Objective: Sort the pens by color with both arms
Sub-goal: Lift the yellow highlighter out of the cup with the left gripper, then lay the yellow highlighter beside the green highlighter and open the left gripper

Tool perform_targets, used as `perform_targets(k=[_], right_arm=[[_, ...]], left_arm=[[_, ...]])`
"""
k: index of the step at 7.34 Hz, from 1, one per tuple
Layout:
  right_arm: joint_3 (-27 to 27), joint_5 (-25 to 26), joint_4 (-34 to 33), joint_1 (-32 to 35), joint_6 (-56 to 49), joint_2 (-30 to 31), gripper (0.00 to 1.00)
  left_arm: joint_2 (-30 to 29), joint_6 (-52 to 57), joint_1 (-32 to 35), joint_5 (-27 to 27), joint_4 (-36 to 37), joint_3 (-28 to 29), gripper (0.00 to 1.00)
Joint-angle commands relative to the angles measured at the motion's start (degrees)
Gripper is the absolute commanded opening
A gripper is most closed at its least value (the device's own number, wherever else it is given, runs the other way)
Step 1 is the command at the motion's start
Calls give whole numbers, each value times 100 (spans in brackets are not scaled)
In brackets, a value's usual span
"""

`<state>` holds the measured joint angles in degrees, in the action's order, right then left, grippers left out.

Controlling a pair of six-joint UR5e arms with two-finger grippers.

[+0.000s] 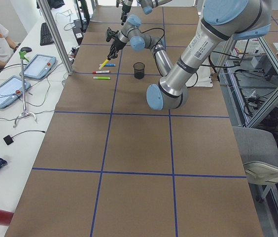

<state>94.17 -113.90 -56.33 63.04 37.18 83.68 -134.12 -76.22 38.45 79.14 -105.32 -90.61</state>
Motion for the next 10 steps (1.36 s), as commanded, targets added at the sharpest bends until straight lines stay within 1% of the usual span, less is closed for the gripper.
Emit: perform_targets(k=[1, 2, 3, 4, 7, 10], right_arm=[[118, 9, 8, 15, 0, 51, 98], [162, 9, 8, 15, 0, 78, 98], [163, 17, 8, 6, 0, 78, 98], [154, 44, 8, 6, 0, 69, 98], [154, 61, 8, 6, 8, 78, 98], [128, 61, 8, 6, 0, 87, 98]], left_arm=[[106, -68, 14, -713, -2439, 1583, 0], [106, -77, 5, -873, -3033, 2008, 0], [106, -138, -30, -1205, -3282, 2265, 0], [97, -208, -161, -1313, -3450, 2494, 0], [62, -209, -293, -1323, -3461, 2645, 0], [27, -218, -364, -1323, -3478, 2645, 0]])
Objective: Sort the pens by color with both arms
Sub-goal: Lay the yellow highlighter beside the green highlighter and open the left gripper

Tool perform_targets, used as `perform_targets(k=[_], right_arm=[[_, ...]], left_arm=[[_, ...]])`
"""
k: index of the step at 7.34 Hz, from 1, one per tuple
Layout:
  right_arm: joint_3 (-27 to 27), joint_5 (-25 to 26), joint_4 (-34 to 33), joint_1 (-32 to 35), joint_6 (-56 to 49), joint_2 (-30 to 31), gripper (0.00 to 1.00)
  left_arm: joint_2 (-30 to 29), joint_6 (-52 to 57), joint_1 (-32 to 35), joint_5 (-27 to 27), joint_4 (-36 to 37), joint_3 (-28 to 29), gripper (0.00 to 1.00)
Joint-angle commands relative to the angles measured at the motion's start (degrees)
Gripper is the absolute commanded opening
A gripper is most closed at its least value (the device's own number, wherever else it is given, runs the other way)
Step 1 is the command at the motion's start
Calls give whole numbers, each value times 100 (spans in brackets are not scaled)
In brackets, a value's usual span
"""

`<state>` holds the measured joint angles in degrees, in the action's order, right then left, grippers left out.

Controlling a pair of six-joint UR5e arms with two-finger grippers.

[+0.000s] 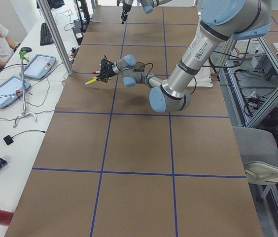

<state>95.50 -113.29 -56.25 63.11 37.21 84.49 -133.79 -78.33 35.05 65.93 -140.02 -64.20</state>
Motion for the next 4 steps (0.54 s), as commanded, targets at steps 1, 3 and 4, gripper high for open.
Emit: perform_targets(k=[1, 3, 4], right_arm=[[-5, 0, 0, 0, -4, 6, 98], [-14, 0, 0, 0, -4, 6, 98], [-14, 0, 0, 0, -4, -2, 98]], left_arm=[[-6, -7, -50, 8, -17, 4, 0], [-6, 2, -86, 8, -8, 4, 31], [2, 20, -94, 8, 0, 4, 87]])
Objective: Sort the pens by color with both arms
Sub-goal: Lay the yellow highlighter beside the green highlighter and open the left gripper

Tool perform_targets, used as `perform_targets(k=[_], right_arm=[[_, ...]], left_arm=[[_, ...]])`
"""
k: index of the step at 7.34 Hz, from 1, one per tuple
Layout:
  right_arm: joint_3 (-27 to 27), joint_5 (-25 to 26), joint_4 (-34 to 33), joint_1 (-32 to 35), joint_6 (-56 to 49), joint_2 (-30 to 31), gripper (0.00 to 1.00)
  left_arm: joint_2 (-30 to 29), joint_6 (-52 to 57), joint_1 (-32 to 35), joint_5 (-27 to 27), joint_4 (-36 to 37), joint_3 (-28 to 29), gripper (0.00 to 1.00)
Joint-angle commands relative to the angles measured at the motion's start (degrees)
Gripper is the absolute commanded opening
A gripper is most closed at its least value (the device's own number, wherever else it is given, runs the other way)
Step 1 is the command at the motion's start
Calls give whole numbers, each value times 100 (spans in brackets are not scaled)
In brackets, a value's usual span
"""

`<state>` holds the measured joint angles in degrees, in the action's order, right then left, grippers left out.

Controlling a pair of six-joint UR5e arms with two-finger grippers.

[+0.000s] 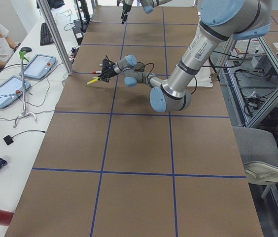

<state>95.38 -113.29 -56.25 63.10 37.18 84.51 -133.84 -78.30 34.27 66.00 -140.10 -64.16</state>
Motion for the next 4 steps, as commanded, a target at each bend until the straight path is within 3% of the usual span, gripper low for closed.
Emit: perform_targets(k=[1, 4], right_arm=[[-2, 0, 0, 0, 0, -5, 98], [33, -35, -9, 0, 0, -57, 98]], left_arm=[[7, 51, -17, 18, 1, -17, 99], [33, 715, 53, 132, 192, -568, 99]])
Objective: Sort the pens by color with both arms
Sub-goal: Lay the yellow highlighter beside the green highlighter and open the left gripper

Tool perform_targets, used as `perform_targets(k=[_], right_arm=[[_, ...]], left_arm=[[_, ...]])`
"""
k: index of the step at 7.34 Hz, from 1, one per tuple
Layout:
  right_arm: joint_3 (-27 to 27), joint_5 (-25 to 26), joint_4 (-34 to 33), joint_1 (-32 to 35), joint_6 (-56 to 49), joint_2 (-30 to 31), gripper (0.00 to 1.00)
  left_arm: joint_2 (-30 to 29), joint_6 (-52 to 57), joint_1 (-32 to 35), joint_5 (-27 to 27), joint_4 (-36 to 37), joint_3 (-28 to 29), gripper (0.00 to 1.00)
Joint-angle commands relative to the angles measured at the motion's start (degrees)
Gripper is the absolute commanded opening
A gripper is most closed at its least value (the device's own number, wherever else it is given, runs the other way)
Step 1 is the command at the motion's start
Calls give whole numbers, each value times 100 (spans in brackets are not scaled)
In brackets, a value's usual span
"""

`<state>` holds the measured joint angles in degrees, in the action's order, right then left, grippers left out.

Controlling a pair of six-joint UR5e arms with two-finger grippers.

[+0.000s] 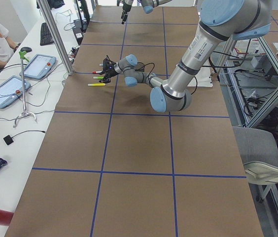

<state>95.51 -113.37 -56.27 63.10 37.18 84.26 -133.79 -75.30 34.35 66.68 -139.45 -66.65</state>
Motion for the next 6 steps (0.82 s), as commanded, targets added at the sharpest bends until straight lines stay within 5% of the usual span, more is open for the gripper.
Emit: perform_targets(k=[1, 4, 6], right_arm=[[21, -44, -24, 61, 0, -68, 98], [-5, -332, -620, 481, -88, -374, 98], [-67, -878, -1130, 930, -471, -498, 98]], left_arm=[[54, 585, 184, 404, 546, -575, 99], [702, 2127, 1114, 1758, 2576, -2093, 99], [1107, 3253, 2149, 3807, 3727, -2370, 99]])
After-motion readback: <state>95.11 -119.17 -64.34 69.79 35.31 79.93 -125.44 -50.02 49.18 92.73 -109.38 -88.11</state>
